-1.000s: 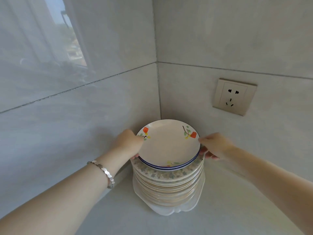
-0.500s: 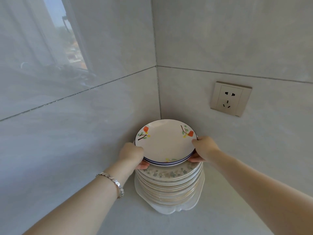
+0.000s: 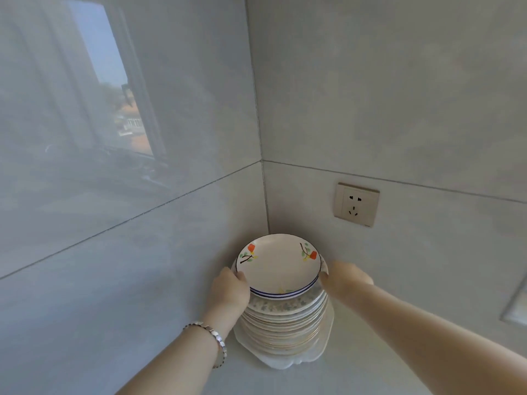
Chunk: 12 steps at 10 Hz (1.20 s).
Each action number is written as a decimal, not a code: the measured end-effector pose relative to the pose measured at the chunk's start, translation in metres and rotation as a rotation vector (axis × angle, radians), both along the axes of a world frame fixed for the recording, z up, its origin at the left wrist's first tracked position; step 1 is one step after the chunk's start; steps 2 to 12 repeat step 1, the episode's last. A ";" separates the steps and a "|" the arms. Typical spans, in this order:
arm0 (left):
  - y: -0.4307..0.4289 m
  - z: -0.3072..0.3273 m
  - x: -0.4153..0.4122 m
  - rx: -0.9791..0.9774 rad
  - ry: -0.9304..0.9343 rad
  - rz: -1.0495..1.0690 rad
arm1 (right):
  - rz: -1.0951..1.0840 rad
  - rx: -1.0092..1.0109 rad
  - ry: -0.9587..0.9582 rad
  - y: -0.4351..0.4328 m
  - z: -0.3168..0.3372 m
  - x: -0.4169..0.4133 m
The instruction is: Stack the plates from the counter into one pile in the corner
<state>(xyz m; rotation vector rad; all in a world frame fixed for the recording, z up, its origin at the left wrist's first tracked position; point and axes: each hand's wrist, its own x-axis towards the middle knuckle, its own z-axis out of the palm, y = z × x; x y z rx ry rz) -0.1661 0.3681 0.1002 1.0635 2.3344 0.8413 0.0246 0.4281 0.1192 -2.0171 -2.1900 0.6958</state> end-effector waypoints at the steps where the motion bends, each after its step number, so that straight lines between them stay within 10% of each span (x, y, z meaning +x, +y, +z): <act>1: -0.042 0.047 0.017 -0.096 0.125 -0.122 | 0.130 -0.040 -0.144 -0.039 0.033 0.016; 12: -0.042 0.047 0.017 -0.096 0.125 -0.122 | 0.130 -0.040 -0.144 -0.039 0.033 0.016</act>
